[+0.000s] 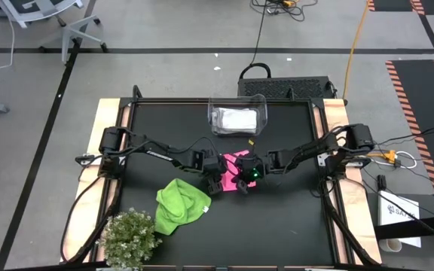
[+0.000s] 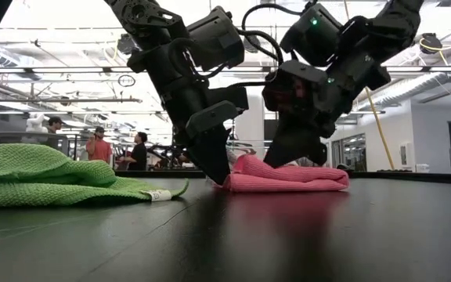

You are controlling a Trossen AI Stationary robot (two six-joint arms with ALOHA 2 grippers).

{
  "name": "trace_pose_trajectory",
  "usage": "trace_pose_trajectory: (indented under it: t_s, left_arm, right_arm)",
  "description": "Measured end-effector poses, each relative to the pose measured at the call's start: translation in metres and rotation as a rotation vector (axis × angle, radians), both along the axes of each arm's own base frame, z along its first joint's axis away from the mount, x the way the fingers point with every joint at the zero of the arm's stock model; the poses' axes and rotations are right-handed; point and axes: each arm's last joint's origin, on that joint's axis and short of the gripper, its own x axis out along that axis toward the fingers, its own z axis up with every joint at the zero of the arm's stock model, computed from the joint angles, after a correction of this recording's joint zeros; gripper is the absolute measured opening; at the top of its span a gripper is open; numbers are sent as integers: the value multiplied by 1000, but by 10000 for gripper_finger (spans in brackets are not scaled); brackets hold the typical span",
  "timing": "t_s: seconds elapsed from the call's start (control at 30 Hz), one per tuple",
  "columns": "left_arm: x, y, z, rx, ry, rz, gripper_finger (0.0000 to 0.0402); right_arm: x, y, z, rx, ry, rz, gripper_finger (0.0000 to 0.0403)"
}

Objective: Fold microfiber towels
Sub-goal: Fold the pink microfiber cloth

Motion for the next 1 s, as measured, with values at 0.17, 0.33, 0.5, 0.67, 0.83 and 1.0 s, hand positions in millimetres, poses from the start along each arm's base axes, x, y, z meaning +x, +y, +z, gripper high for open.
trace_pose_trajectory:
  t_s: [0.17,0.33,0.5,0.67,0.83,1.0]
  left_arm:
    - [0,0,0,0,-2,-1,115]
    - [0,0,0,2,-3,-3,115]
    - [1,0,0,3,-7,-6,115]
    - [1,0,0,1,-7,-2,115]
    - [1,0,0,1,-7,-2,115]
    - [1,0,0,-1,-7,2,115]
  right_arm:
    - [7,0,-5,14,-56,-18,0]
    - [10,0,3,55,-109,-37,0]
    - [1,-2,27,72,-125,-32,0]
    - [-4,-9,31,-71,-121,-36,0]
    - [0,-23,17,-176,-82,-73,0]
    - [3,-32,1,-209,-47,-73,0]
